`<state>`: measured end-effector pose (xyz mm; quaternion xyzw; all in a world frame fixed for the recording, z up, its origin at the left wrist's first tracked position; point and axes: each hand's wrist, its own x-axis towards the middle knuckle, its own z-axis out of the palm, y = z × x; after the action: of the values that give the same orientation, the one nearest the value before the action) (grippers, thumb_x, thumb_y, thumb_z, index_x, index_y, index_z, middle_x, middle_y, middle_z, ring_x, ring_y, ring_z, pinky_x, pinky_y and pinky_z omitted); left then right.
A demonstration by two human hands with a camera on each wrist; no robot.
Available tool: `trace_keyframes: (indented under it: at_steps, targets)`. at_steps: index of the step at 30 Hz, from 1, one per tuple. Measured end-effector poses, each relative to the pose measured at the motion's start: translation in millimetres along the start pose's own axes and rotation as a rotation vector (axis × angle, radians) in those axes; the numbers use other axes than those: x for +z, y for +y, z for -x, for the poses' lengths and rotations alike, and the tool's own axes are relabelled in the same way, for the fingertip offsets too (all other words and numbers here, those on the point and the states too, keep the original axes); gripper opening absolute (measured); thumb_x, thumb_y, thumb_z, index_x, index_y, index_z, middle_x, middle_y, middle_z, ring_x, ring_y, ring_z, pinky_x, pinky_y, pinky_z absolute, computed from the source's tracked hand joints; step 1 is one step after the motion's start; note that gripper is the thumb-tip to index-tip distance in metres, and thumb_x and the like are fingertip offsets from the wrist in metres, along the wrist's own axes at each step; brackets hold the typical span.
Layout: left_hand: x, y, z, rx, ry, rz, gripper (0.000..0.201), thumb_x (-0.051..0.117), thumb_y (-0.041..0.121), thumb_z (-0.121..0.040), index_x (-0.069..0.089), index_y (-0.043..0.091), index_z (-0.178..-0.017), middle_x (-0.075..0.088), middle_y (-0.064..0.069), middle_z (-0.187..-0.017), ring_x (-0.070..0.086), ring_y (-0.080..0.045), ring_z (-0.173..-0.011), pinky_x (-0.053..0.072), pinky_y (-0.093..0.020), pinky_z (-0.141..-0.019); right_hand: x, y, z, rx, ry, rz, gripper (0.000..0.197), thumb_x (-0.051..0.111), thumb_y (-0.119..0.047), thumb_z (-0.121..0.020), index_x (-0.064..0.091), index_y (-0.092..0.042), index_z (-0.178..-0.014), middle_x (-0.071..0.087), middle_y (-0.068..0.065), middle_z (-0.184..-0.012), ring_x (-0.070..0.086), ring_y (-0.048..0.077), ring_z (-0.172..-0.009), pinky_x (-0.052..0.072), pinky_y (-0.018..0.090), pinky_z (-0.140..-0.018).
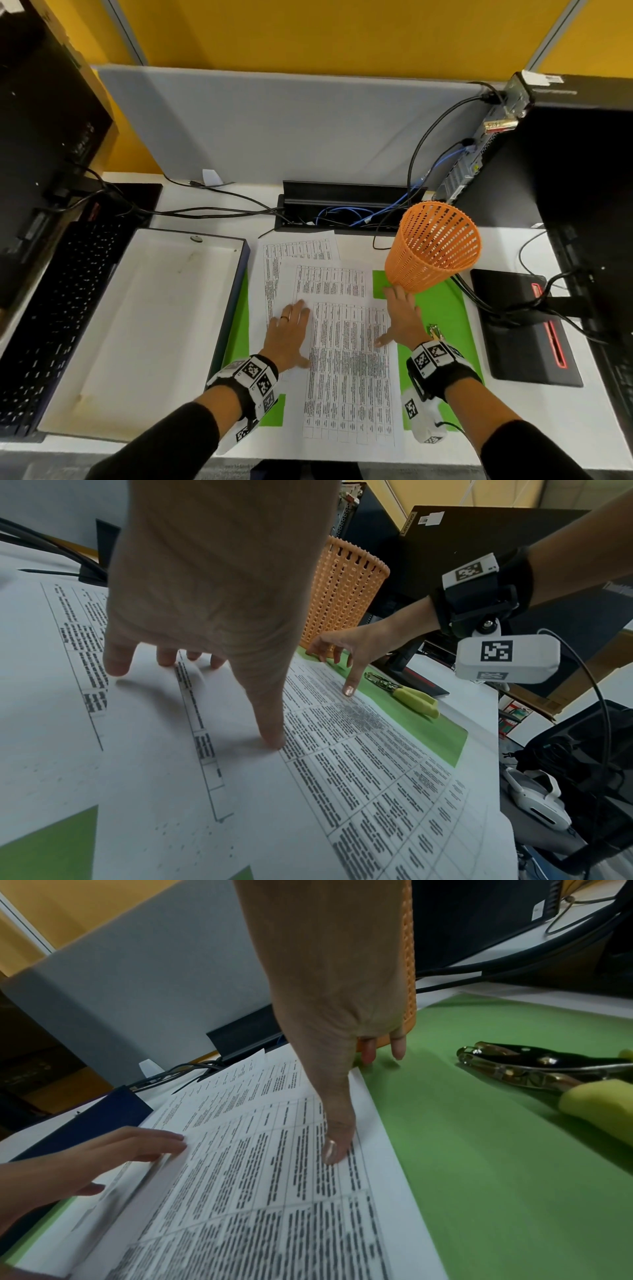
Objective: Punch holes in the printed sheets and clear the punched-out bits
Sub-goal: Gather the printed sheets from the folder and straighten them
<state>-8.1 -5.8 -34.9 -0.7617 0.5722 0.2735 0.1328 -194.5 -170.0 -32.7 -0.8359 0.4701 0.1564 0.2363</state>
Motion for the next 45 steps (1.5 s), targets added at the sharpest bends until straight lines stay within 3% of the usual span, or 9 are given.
trace_keyframes:
  at_steps: [10,15,23,25,29,34,41,43,45]
  targets:
    - [1.5,-1.7,-0.2,0.007,0.003,-0.02,0.113,0.072,0.05,-0.074,0.001,0.006,-0.149,-0.009,-0.012,-0.158,0.002,-0.03,-0.146,0.019,-0.05,-0.116,1.4,1.8,4.6,0.057,-0.025,0.066,0.087,0.087,-0.037,-0.05,0.047,-0.014,-0.124,0.032,0.009,-0.137,0.025,0.031,-0.129,0.032,0.049,-0.103]
    - [-1.0,-5.9,-1.5,0.009,0.008,-0.031,0.113,0.07,0.053,-0.074,0.001,0.005,-0.149,-0.007,-0.013,-0.158,0.005,-0.03,-0.146,0.02,-0.05,-0.115,7.2,10.4,3.7,0.091,0.065,-0.313,0.053,0.087,-0.022,-0.057,0.062,-0.008,-0.101,0.065,0.011,-0.1,0.059,0.027,-0.091,0.045,0.031,-0.071]
    - [-22.0,-30.3,-5.7,-0.061,0.098,0.026,0.093,0.067,0.032,-0.085,0.005,0.003,-0.148,0.004,-0.017,-0.156,0.013,-0.033,-0.144,0.027,-0.046,-0.113,-16.5,-4.3,11.3,-0.093,0.337,-0.637,0.008,0.073,0.001,-0.071,0.069,-0.003,-0.077,0.064,0.007,-0.073,0.056,0.019,-0.072,0.04,0.023,-0.064]
    - [-26.1,-38.7,-9.7,-0.083,0.126,0.03,0.083,0.06,0.026,-0.09,0.006,0.001,-0.147,0.007,-0.019,-0.155,0.016,-0.033,-0.143,0.031,-0.044,-0.112,-17.3,-2.8,10.5,-0.118,0.336,-0.626,0.009,0.072,0.004,-0.071,0.069,-0.004,-0.075,0.062,0.003,-0.07,0.053,0.012,-0.069,0.037,0.014,-0.06]
    - [-36.6,-49.0,-20.4,-0.121,0.103,0.077,0.077,0.056,0.025,-0.092,0.008,-0.002,-0.146,0.013,-0.019,-0.153,0.021,-0.034,-0.14,0.033,-0.044,-0.11,-18.4,0.7,12.7,-0.123,0.355,-0.641,0.015,0.071,0.006,-0.071,0.067,-0.008,-0.071,0.059,-0.007,-0.066,0.052,0.006,-0.069,0.034,0.018,-0.06]
    - [-42.2,-52.5,-34.8,-0.146,0.135,0.183,0.062,0.049,0.007,-0.093,0.015,-0.001,-0.144,0.024,-0.018,-0.147,0.028,-0.032,-0.135,0.037,-0.042,-0.107,-18.9,12.6,14.3,-0.139,0.404,-0.637,0.009,0.07,0.002,-0.075,0.064,-0.004,-0.08,0.059,0.006,-0.072,0.049,0.013,-0.063,0.037,0.01,-0.049]
    - [-58.0,-53.5,-59.7,-0.137,0.146,0.339,0.081,0.067,0.019,-0.084,0.016,0.002,-0.145,0.022,-0.015,-0.149,0.025,-0.032,-0.137,0.032,-0.045,-0.109,-8.0,20.2,8.2,-0.092,0.25,-0.73,0.017,0.073,0.001,-0.073,0.06,-0.005,-0.083,0.062,0.009,-0.081,0.059,0.015,-0.074,0.05,0.014,-0.059]
    - [-61.0,-53.7,-67.7,-0.133,0.145,0.373,0.084,0.068,0.018,-0.083,0.014,0.002,-0.146,0.021,-0.015,-0.149,0.023,-0.032,-0.138,0.03,-0.046,-0.111,-3.2,18.0,3.6,-0.083,0.238,-0.691,0.017,0.073,-0.003,-0.074,0.058,-0.01,-0.081,0.061,0.004,-0.076,0.058,0.017,-0.071,0.047,0.019,-0.06]
    - [-63.6,-55.0,-74.5,-0.135,0.144,0.392,0.087,0.069,0.017,-0.082,0.012,0.004,-0.147,0.018,-0.013,-0.152,0.02,-0.031,-0.14,0.028,-0.047,-0.112,0.7,15.4,1.2,-0.087,0.225,-0.635,0.016,0.072,-0.005,-0.076,0.058,-0.011,-0.08,0.057,-0.004,-0.067,0.053,0.01,-0.062,0.039,0.01,-0.053]
